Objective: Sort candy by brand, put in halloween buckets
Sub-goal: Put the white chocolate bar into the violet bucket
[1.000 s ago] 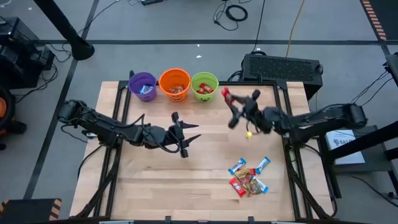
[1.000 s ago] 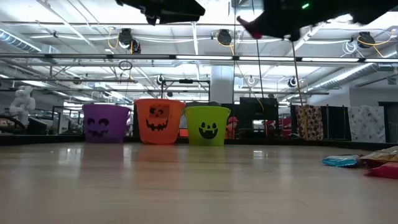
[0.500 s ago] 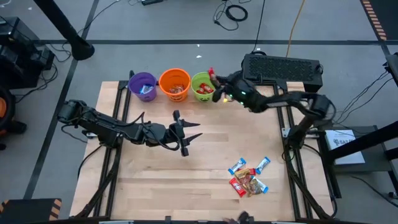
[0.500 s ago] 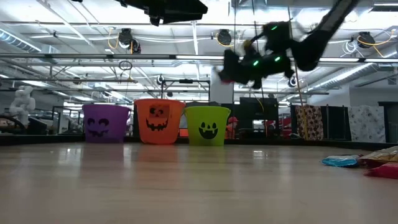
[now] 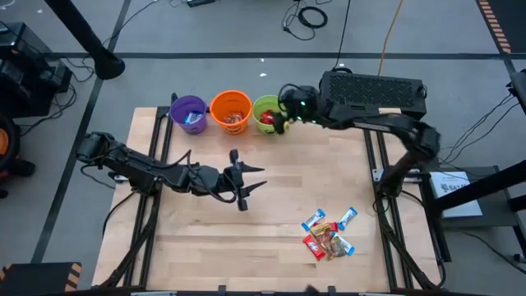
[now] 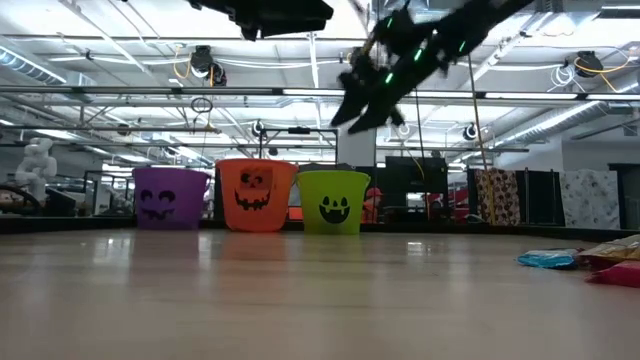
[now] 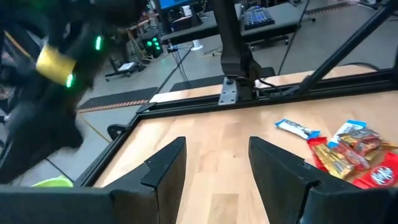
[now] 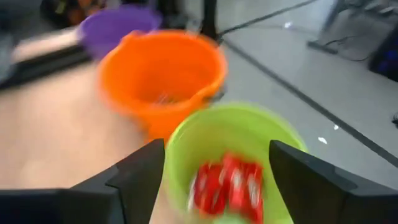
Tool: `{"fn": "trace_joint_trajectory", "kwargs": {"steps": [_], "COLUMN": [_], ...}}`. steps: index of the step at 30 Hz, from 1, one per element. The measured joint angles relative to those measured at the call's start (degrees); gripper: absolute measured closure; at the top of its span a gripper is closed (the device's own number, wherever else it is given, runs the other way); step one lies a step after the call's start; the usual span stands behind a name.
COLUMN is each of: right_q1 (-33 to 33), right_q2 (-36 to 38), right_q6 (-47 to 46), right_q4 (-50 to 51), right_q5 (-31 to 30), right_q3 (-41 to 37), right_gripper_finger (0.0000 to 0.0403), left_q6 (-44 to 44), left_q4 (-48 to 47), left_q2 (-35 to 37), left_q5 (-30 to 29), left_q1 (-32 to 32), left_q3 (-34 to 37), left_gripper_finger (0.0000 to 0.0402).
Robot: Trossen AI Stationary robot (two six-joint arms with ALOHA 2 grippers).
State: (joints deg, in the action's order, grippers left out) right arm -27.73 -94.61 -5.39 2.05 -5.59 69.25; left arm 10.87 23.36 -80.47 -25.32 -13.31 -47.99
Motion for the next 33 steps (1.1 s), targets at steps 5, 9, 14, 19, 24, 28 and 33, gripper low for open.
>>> {"fn": "trace_joint_trajectory", "kwargs": {"steps": [5, 9, 14, 19, 24, 28, 33], "right_q1": [7.7, 17.6, 32.1, 41.8, 44.7, 46.7, 49.5], "right_q2": [14.7, 26.3, 36.6, 39.1, 36.8, 33.6, 28.6], "right_q6": [0.0, -9.0, -18.0, -19.4, -25.4, -28.2, -32.6], "right_q4": [23.1, 30.3, 22.6, 5.6, 6.0, 6.5, 6.5], "right_q5": [0.0, -0.8, -0.2, -0.1, -0.6, -0.7, -1.6], "right_q3": [-2.9, -12.4, -30.1, -44.2, -48.0, -48.0, -48.0], "right_gripper_finger": [0.0119, 0.0128, 0.0139, 0.0147, 0.0158, 0.0174, 0.0200], "left_q6": [-1.4, -2.7, -3.1, -3.1, -3.1, -3.2, -4.0], "left_q4": [0.0, 0.0, 0.1, 0.5, 1.3, 2.9, 2.9], "left_q2": [0.0, 0.0, 0.0, -0.6, -2.2, -4.1, -6.9], "left_q5": [0.0, 0.0, 0.0, 0.0, -0.1, -0.1, -0.1], "left_q1": [-1.5, -2.7, -3.2, -3.2, -3.0, -2.8, -2.8], "left_q3": [0.0, 0.0, 0.0, 0.0, 0.0, 0.0, 0.0], "left_gripper_finger": [0.0219, 0.0219, 0.0219, 0.0219, 0.0219, 0.0219, 0.0219]}}
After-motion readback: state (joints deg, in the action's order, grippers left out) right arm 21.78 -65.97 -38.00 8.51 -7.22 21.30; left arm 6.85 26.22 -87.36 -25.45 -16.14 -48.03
